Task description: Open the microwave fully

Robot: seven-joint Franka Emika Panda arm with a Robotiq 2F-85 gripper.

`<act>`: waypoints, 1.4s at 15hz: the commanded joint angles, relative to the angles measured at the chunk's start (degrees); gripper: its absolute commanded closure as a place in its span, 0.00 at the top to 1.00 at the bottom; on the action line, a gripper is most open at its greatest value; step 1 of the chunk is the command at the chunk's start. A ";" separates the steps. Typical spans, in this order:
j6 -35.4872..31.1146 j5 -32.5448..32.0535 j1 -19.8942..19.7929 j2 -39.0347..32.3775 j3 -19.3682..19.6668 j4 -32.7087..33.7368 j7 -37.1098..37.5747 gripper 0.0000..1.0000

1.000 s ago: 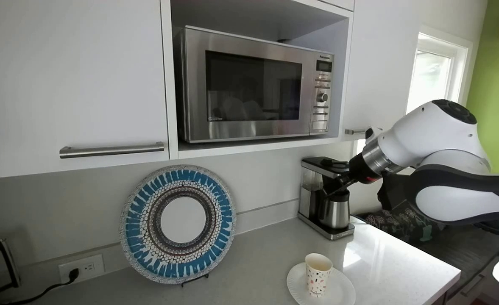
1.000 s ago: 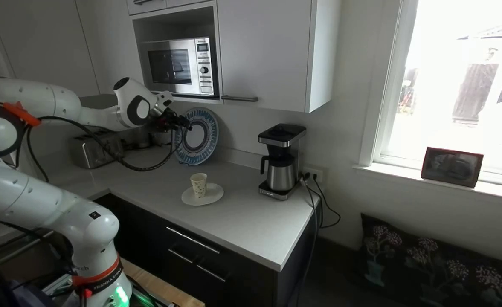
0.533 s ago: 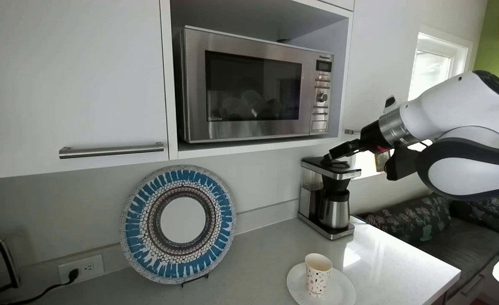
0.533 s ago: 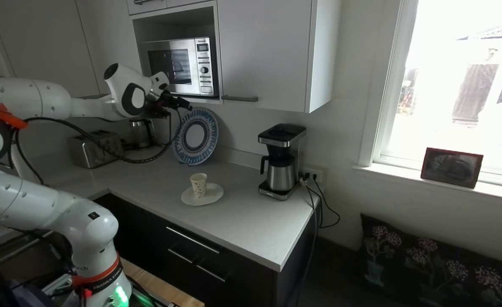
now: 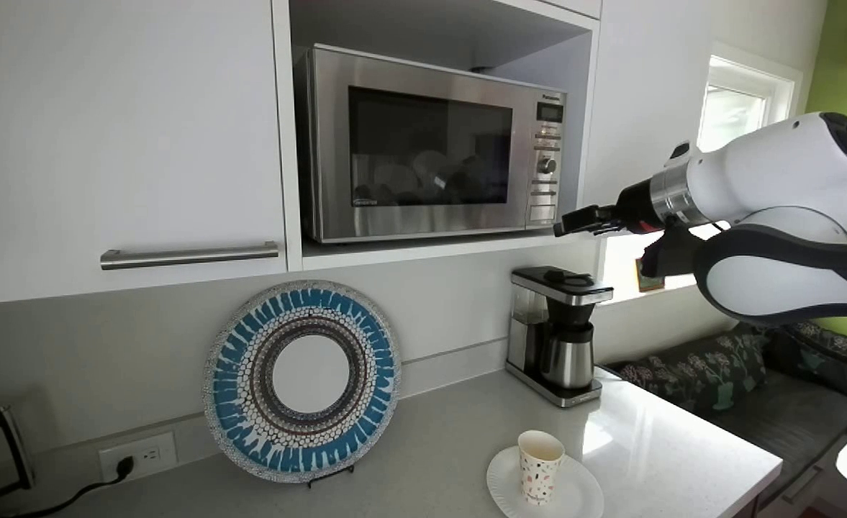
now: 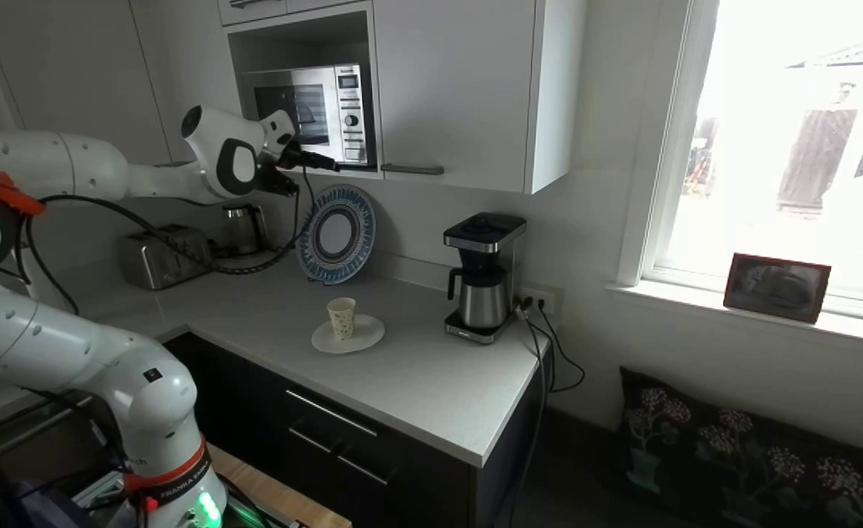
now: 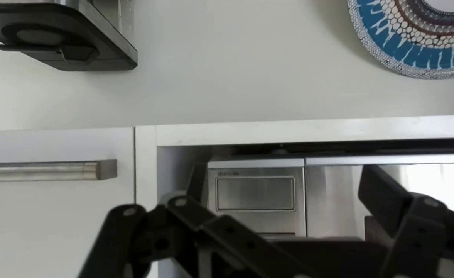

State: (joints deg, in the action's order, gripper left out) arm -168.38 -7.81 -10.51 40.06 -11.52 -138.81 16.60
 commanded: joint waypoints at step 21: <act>-7.08 0.36 -4.09 -10.27 -1.07 8.41 -2.84 0.44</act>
State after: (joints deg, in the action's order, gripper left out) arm -175.08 -7.51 -15.02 32.31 -12.89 -132.25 14.29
